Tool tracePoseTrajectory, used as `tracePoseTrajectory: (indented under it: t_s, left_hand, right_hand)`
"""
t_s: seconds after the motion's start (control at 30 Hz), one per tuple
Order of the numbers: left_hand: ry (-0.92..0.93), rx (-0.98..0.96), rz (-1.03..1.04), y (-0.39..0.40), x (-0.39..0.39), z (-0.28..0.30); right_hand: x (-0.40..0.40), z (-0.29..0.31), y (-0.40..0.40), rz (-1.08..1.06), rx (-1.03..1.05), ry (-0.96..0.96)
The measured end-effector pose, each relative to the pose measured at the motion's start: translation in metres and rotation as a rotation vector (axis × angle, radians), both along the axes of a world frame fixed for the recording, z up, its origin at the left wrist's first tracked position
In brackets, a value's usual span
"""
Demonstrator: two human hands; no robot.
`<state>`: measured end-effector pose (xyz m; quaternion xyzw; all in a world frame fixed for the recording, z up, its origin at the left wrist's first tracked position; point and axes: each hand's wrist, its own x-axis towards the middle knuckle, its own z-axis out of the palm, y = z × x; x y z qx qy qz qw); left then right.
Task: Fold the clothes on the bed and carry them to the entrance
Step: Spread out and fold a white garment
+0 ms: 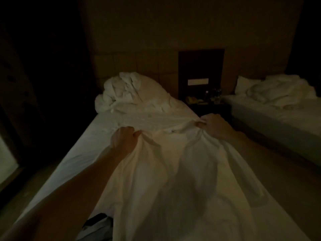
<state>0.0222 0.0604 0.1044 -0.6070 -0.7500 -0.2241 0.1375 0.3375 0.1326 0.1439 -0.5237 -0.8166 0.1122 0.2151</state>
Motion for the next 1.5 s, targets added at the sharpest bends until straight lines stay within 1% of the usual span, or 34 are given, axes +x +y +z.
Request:
tracePoseTrajectory:
  t_s: [0.07,0.17,0.27,0.37,0.47,0.57,0.67,0.73,0.8,0.87,0.9,0.97,1.0,1.03,1.1,1.17,1.27,1.33,1.4,1.43,1.5]
  left_hand:
    - [-0.036,-0.073,0.012,0.048,-0.007,-0.058]
    - [-0.024,-0.131,0.045,0.105,-0.014,-0.143]
    - [0.017,-0.199,0.078,0.141,-0.016,-0.214]
    - [0.043,-0.239,0.089,0.158,-0.017,-0.271]
    - [0.002,-0.2,0.032,0.163,-0.017,-0.303]
    - [-0.008,-0.121,-0.011,0.16,-0.022,-0.298]
    - [-0.077,-0.006,-0.018,0.138,-0.026,-0.269]
    - [-0.098,0.077,0.015,0.118,-0.03,-0.246]
    - [-0.101,0.129,0.13,0.093,-0.036,-0.229]
    - [-0.192,0.088,0.298,0.068,-0.045,-0.231]
    - [-0.305,0.028,0.343,0.055,-0.045,-0.235]
    - [-0.646,-0.129,0.338,0.033,-0.04,-0.245]
    - [-0.787,-0.228,0.329,0.025,-0.036,-0.249]
    - [-0.87,-0.32,0.332,0.019,-0.03,-0.251]
    - [-0.949,-0.394,0.351,0.013,-0.025,-0.251]
    - [-1.051,-0.391,0.413,0.007,-0.021,-0.242]
    - [-1.117,-0.304,0.431,0.002,-0.03,-0.226]
    - [-1.248,-0.244,0.427,0.002,-0.036,-0.212]
    - [-1.402,-0.258,0.385,0.0,-0.034,-0.192]
    - [-1.404,-0.296,0.377,0.0,-0.033,-0.185]
    - [-1.317,-0.325,0.379,0.004,-0.034,-0.176]
  right_hand:
    - [-0.014,-0.053,0.05,-0.058,-0.075,-0.045]
    - [-0.03,-0.134,0.11,-0.164,-0.132,-0.136]
    - [-0.038,-0.209,0.154,-0.17,-0.169,-0.226]
    - [-0.042,-0.274,0.177,-0.15,-0.21,-0.309]
    - [-0.043,-0.317,0.181,-0.165,-0.184,-0.351]
    - [-0.044,-0.326,0.175,-0.186,-0.096,-0.371]
    - [-0.04,-0.315,0.164,-0.161,-0.097,-0.338]
    - [-0.032,-0.305,0.153,-0.195,-0.14,-0.332]
    - [-0.017,-0.295,0.139,-0.231,-0.255,-0.326]
    - [-0.001,-0.288,0.123,-0.237,-0.398,-0.308]
    - [0.006,-0.284,0.114,-0.236,-0.455,-0.313]
    - [0.019,-0.278,0.097,-0.23,-0.537,-0.3]
    - [0.024,-0.275,0.089,-0.224,-0.57,-0.279]
    - [0.029,-0.271,0.082,-0.219,-0.595,-0.269]
    - [0.04,-0.269,0.071,-0.207,-0.611,-0.284]
    - [0.054,-0.265,0.065,-0.236,-0.613,-0.279]
    - [0.072,-0.253,0.053,-0.335,-0.671,-0.173]
    - [0.083,-0.247,0.048,-0.353,-0.739,-0.101]
    - [0.095,-0.248,0.048,-0.371,-0.806,-0.016]
    - [0.101,-0.25,0.048,-0.38,-0.842,0.062]
    - [0.11,-0.255,0.049,-0.401,-0.92,0.249]
